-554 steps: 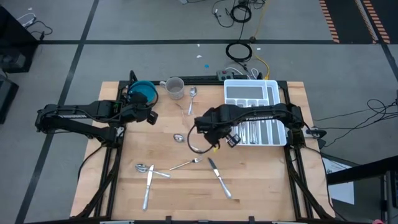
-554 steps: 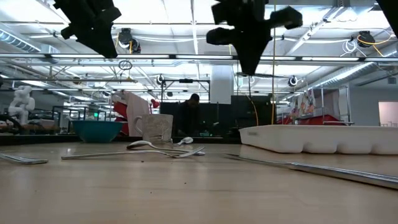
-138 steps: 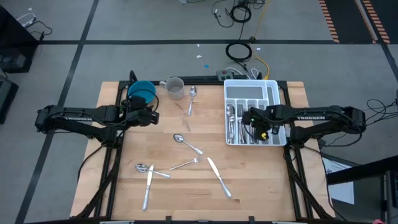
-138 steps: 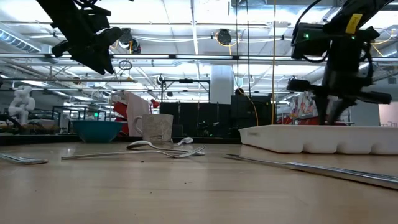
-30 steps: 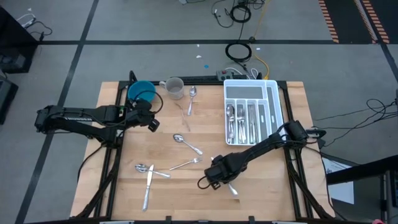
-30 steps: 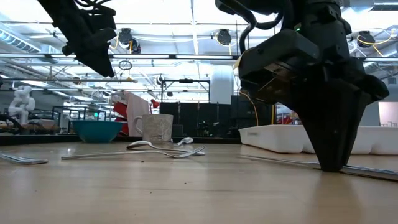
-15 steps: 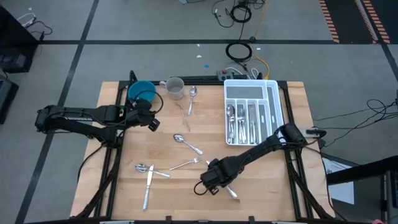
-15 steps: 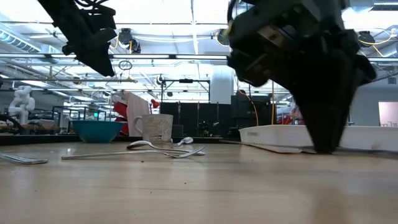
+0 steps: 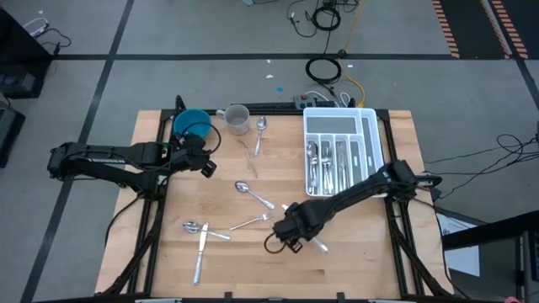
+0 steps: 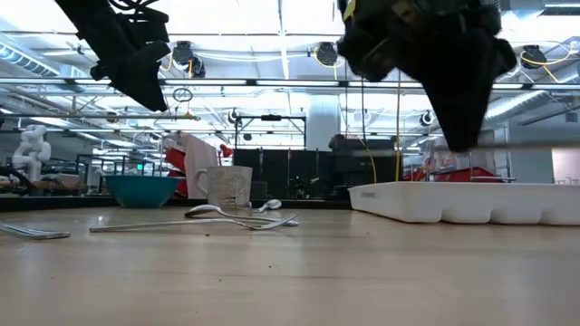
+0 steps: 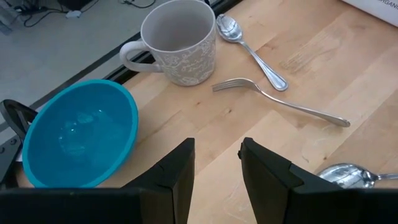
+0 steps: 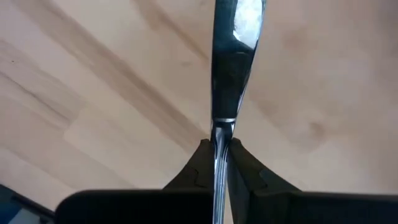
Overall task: Sort silverware
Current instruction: Put the table knife in the silverware tray
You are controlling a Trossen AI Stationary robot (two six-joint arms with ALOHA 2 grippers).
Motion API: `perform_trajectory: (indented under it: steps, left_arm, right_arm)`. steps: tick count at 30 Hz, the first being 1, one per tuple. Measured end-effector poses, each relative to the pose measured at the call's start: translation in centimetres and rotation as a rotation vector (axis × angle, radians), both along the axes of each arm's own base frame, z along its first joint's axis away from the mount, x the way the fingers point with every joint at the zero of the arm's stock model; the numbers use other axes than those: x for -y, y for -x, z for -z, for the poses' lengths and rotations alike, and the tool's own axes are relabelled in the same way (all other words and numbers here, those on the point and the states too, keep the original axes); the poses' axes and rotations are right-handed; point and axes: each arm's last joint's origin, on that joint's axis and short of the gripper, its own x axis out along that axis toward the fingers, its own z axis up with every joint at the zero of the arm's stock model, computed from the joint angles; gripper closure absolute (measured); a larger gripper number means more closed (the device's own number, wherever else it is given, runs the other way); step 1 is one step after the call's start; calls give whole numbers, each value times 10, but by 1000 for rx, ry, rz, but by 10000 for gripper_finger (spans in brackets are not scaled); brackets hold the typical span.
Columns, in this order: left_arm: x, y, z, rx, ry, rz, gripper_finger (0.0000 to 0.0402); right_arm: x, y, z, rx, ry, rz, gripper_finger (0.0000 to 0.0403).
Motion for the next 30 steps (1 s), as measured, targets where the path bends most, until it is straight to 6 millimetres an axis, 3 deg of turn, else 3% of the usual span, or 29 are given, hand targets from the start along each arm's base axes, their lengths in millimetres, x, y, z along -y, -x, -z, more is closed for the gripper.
perform_trajectory:
  steps: [6,19,24,30]
  left_arm:
    - [0,0,0,3,1,-1,265]
    - [0,-2,-1,28,1,-3,265]
    - [0,-2,-1,33,2,-4,265]
    - [0,-2,-1,48,12,-20,265]
  right_arm:
    - [45,17,-41,0,101,-4,403]
    - [181,86,-135,143,334,197,403]
    - [214,118,-143,153,351,298,403]
    - [234,145,-117,94,340,372,403]
